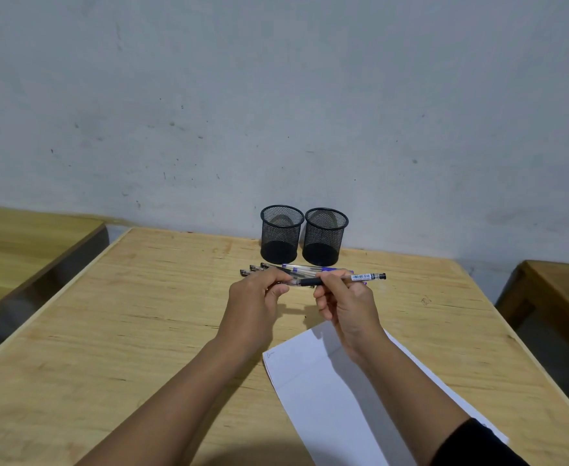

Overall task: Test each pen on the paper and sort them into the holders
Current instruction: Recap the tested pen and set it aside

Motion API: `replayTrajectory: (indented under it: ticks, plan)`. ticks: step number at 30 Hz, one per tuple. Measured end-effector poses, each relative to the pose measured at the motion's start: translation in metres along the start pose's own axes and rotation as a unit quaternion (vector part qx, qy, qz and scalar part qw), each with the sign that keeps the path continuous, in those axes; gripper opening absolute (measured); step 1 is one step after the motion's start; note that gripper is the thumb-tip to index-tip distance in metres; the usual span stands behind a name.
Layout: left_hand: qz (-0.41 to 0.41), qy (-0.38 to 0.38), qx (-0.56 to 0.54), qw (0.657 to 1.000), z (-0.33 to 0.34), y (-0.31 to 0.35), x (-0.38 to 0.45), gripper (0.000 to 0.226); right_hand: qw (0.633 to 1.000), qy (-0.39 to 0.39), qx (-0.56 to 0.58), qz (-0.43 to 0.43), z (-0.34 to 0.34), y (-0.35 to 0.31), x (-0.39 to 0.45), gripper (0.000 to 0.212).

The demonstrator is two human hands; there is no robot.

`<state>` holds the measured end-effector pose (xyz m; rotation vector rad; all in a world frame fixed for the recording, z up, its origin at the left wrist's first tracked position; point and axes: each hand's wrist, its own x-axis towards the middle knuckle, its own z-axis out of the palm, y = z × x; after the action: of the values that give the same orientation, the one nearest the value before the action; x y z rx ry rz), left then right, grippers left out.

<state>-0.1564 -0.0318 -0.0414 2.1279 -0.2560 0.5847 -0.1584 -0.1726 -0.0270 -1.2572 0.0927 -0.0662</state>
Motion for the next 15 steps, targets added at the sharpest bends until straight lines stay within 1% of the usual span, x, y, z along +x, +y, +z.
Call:
replayTrajectory:
  ticks: [3, 7, 9, 11, 13, 15]
  plan:
    - [-0.011, 0.012, -0.002, 1.000, 0.001, 0.004, -0.003, 0.020, 1.000, -0.001, 0.001, -0.013, 0.002, 0.002, -0.002, 0.024]
    - [-0.047, -0.003, -0.013, 0.999, -0.002, 0.004, -0.008, 0.020, 0.999, -0.014, -0.028, -0.005, 0.001, 0.004, -0.006, 0.027]
    - [-0.065, -0.005, -0.019, 0.998, -0.005, 0.001, -0.011, 0.019, 0.998, -0.033, -0.055, 0.001, -0.001, 0.004, -0.007, 0.023]
    - [-0.082, 0.002, -0.025, 0.996, -0.008, -0.002, -0.012, 0.019, 0.997, -0.045, -0.066, -0.014, -0.001, 0.002, -0.008, 0.015]
    - [-0.102, 0.010, -0.029, 0.994, -0.012, -0.003, -0.010, 0.019, 0.998, -0.036, -0.035, -0.024, -0.003, 0.001, -0.008, 0.011]
    - [-0.118, 0.029, -0.044, 0.992, -0.018, -0.004, -0.006, 0.022, 1.000, -0.021, -0.004, -0.015, -0.005, -0.001, -0.009, 0.009]
